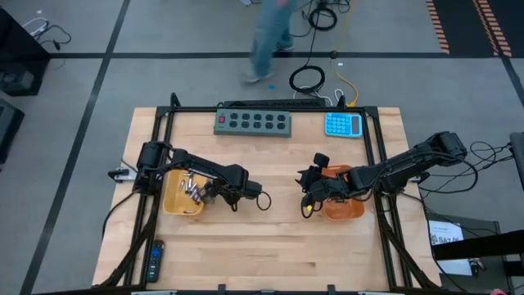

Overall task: Sort batteries
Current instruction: Put the silver battery into the yellow bin

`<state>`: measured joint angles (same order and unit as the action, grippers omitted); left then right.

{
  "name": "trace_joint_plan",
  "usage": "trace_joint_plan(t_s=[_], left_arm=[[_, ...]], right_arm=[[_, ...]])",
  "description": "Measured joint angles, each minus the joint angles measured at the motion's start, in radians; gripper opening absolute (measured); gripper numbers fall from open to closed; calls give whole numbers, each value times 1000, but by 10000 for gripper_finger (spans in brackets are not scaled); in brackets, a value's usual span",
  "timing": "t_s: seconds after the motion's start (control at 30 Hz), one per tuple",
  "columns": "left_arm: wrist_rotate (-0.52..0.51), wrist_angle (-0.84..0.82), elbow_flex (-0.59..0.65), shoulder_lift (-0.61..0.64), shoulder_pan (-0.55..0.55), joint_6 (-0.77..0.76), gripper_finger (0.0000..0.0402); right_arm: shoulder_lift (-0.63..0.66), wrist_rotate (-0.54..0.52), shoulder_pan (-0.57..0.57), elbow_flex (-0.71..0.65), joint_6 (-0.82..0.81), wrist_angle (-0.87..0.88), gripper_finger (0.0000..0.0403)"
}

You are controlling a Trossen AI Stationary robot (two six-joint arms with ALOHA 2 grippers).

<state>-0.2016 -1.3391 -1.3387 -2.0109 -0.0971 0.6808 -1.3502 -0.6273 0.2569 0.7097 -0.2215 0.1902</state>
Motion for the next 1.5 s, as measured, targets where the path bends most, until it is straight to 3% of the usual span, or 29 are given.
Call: trace_joint_plan(t_s=[0.23,0.43,1.0,1.5], left_arm=[[264,-24,-22,0,22,-502,185],[309,-5,-22,0,62,-739,185],[382,74,5,0,188,-884,185],[381,61,50,2,202,-938,185]], right_arm=[[0,-2,-9,-35,9,-66,121],[0,0,-6,-35,2,-75,121],[0,2,-6,-35,-2,-74,121],[0,2,27,-35,-25,-69,121]])
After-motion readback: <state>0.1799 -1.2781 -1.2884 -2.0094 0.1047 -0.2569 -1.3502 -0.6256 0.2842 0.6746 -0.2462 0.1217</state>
